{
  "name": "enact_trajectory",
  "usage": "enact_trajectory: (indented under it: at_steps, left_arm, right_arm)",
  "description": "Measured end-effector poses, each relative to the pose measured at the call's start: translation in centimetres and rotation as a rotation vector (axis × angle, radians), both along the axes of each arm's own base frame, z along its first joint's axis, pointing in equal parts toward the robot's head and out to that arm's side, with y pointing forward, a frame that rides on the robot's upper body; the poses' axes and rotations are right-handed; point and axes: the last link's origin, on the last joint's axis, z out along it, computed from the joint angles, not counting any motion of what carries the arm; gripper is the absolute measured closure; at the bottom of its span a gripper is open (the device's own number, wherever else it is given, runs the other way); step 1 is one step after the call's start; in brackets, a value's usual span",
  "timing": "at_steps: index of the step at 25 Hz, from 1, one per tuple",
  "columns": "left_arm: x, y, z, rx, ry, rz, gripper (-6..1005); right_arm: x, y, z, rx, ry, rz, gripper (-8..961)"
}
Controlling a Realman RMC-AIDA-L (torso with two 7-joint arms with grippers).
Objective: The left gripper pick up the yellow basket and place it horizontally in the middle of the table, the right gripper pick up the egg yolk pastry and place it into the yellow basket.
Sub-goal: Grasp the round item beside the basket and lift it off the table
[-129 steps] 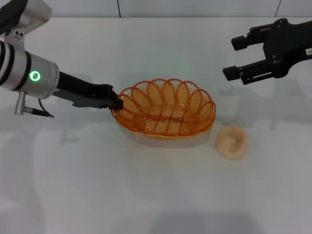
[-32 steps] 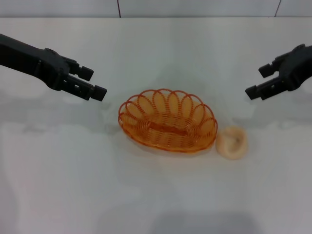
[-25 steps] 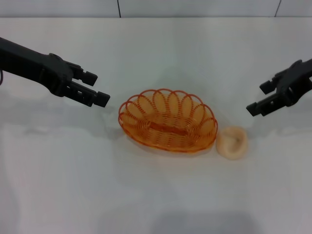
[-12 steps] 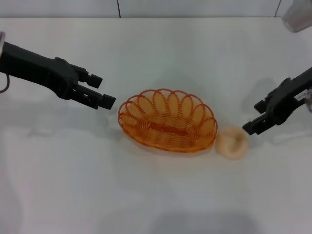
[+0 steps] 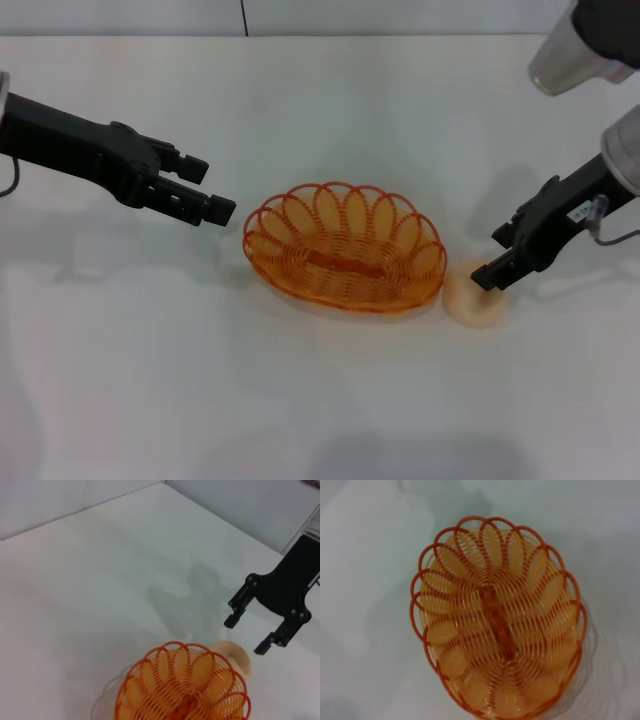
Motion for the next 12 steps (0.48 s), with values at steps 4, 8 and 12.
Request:
enact_trajectory:
  at_steps: [4,8,12]
  left_arm:
    - [-0.1,0.0,0.0,0.001,-0.002,0.002,111]
    - [-0.3,-0.2,-0.2,0.000,-0.007,0.007,111]
    - [-0.3,-0.3,-0.3,0.000,-0.013,0.009,111]
  right_arm:
    - [0.0,0.4,-0.4,0.003,0.000,-0.002,308]
    - [0.3,0.7,-0.5,0.020,-0.004,-0.007,314]
    - [1.0,1.0,-0.8,0.032,-0.007,-0.027,322]
